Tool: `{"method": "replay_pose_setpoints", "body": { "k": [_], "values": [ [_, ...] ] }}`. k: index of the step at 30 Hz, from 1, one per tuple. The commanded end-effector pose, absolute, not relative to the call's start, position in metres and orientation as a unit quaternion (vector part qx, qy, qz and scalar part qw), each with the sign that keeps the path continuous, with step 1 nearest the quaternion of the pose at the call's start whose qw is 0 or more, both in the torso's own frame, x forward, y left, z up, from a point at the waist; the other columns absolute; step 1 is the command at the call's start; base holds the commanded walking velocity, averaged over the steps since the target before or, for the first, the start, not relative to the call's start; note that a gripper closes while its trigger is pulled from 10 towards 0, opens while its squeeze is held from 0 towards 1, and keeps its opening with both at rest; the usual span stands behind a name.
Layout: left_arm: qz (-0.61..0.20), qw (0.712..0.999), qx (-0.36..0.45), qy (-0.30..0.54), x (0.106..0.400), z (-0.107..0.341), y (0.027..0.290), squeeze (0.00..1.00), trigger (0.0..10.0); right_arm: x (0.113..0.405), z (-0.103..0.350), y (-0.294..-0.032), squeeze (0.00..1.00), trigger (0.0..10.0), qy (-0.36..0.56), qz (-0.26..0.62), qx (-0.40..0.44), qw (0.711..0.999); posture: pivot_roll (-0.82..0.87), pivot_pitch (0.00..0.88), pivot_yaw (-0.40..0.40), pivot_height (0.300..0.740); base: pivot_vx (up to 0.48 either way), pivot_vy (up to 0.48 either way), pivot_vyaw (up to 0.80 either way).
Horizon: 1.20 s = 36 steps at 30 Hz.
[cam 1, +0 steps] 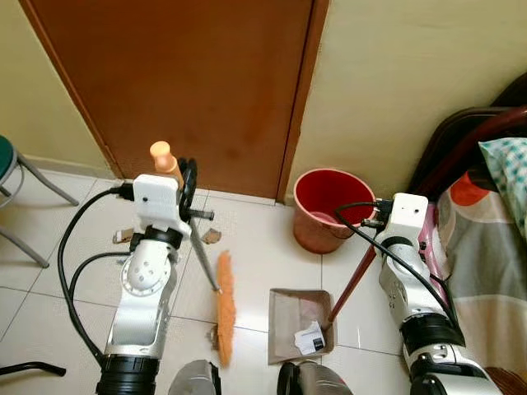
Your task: Sweep floor
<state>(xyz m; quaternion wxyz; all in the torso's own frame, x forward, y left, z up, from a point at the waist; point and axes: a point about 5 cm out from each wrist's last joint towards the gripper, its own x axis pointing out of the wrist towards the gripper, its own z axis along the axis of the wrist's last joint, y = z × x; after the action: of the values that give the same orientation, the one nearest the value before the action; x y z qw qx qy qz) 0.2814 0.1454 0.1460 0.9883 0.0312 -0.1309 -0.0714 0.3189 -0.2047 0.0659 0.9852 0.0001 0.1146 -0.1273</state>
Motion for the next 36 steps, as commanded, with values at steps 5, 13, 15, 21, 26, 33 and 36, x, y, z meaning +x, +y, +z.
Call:
{"method": "replay_pose_setpoints", "body": {
  "k": [5, 13, 15, 21, 26, 33, 36],
  "values": [
    [-0.085, 0.987, 0.045, -0.130, 0.275, 0.145, 0.141, 0.00, 10.0, 0.308, 0.065, -0.211, 0.00, 10.0, 0.119, -0.130, 0.000, 0.984, 0.01, 0.098, -0.053, 0.740, 0.000, 0.000, 0.00],
    [-0.071, 0.994, 0.049, -0.071, 0.264, 0.120, 0.149, 0.00, 10.0, 0.311, 0.091, -0.202, 0.00, 10.0, 0.069, -0.083, 0.041, 0.993, 0.00, 0.084, -0.035, 0.740, 0.000, 0.000, 0.00],
    [-0.079, 0.993, 0.058, -0.064, 0.259, 0.114, 0.150, 0.00, 10.0, 0.311, 0.104, -0.200, 0.00, 10.0, 0.048, -0.070, 0.065, 0.994, 0.00, 0.079, -0.035, 0.740, 0.000, 0.000, 0.00],
    [-0.078, 0.994, 0.059, -0.041, 0.255, 0.103, 0.153, 0.00, 10.0, 0.319, 0.139, -0.183, 0.00, 10.0, 0.008, -0.030, 0.095, 0.995, 0.00, 0.056, -0.030, 0.740, 0.000, 0.000, 0.00],
    [-0.081, 0.994, 0.060, -0.039, 0.256, 0.101, 0.149, 0.00, 10.0, 0.333, 0.171, -0.170, 0.00, 10.0, -0.030, 0.000, 0.114, 0.993, 0.00, 0.047, -0.029, 0.740, 0.000, 0.000, 0.00],
    [-0.091, 0.993, 0.061, -0.032, 0.254, 0.095, 0.141, 0.00, 10.0, 0.357, 0.232, -0.158, 0.00, 10.0, -0.107, 0.033, 0.138, 0.984, 0.00, 0.042, -0.026, 0.740, 0.000, 0.000, 0.00],
    [-0.091, 0.994, 0.060, -0.030, 0.253, 0.094, 0.140, 0.00, 10.0, 0.362, 0.251, -0.164, 0.00, 10.0, -0.131, 0.020, 0.139, 0.981, 0.00, 0.040, -0.027, 0.740, 0.000, 0.000, 0.00]
  ]
}}
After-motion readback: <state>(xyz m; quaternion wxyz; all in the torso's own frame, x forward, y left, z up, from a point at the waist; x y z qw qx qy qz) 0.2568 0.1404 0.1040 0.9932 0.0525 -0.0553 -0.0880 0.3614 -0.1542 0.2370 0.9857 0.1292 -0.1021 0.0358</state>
